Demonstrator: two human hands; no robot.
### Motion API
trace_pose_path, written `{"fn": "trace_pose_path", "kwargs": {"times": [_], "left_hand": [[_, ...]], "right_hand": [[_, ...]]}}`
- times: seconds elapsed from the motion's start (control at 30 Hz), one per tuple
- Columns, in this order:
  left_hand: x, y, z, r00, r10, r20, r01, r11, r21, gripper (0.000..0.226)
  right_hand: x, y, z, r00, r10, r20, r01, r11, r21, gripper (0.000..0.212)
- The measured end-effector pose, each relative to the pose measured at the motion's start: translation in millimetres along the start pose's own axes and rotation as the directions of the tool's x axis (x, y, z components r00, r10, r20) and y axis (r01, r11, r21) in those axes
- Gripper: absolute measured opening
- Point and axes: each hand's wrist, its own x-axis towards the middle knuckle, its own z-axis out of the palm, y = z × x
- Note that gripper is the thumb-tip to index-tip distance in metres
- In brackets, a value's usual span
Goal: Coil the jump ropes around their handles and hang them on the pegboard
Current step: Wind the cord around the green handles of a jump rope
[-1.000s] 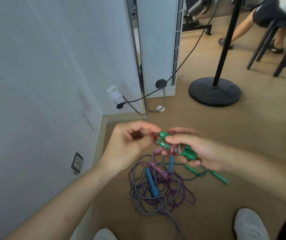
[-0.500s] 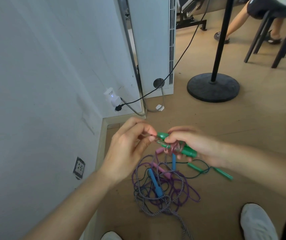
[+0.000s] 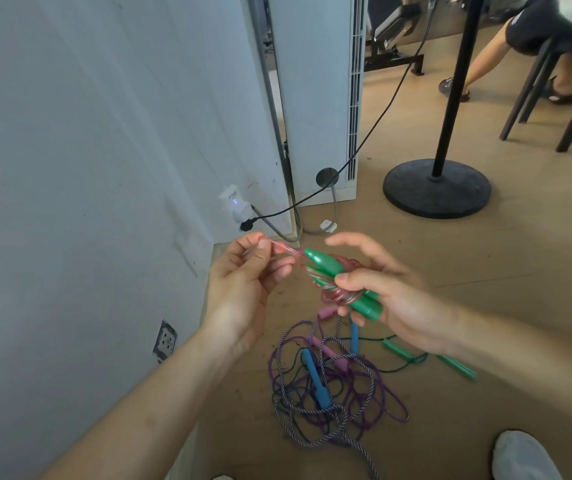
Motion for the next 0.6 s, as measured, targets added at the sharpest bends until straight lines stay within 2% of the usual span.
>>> {"fn": "trace_pose_path", "kwargs": {"times": [0.07,0.17,0.33,0.4,0.5,0.53,0.6], "left_hand": [[1,1,1,1.000,-0.015,-0.002,0.015,1.000,-0.001,0.013],[0,1,0,0.998,-0.032,0.046,0.030,0.998,0.055,0.008],[-1,-2,-5,0.966,-0.062,0.251,-0.005,0.966,0.260,0.010],[-4,-5,-5,0.951,-0.081,0.299,-0.010,0.957,0.290,0.009],[-4,-7,-6,0.953,-0.031,0.302,-0.073,0.942,0.327,0.007],[-4,-7,-6,0.955,-0.013,0.298,-0.094,0.934,0.343,0.008],[-6,-7,-5,0.952,-0.008,0.306,-0.110,0.924,0.366,0.012]], "right_hand": [[1,1,-2,0.998,-0.013,0.053,0.017,0.996,-0.086,0.052],[5,2,-9,0.993,-0.022,0.118,0.059,0.946,-0.319,0.046],[7,8,-18,0.987,-0.019,0.163,0.124,0.735,-0.667,0.041],[5,15,-18,0.981,0.043,0.191,0.106,0.705,-0.701,0.048],[4,13,-16,0.980,0.085,0.182,0.063,0.729,-0.682,0.063],[5,9,-14,0.986,0.061,0.155,0.057,0.752,-0.656,0.062],[7,5,-11,0.995,-0.014,0.103,0.069,0.830,-0.554,0.044]]}}
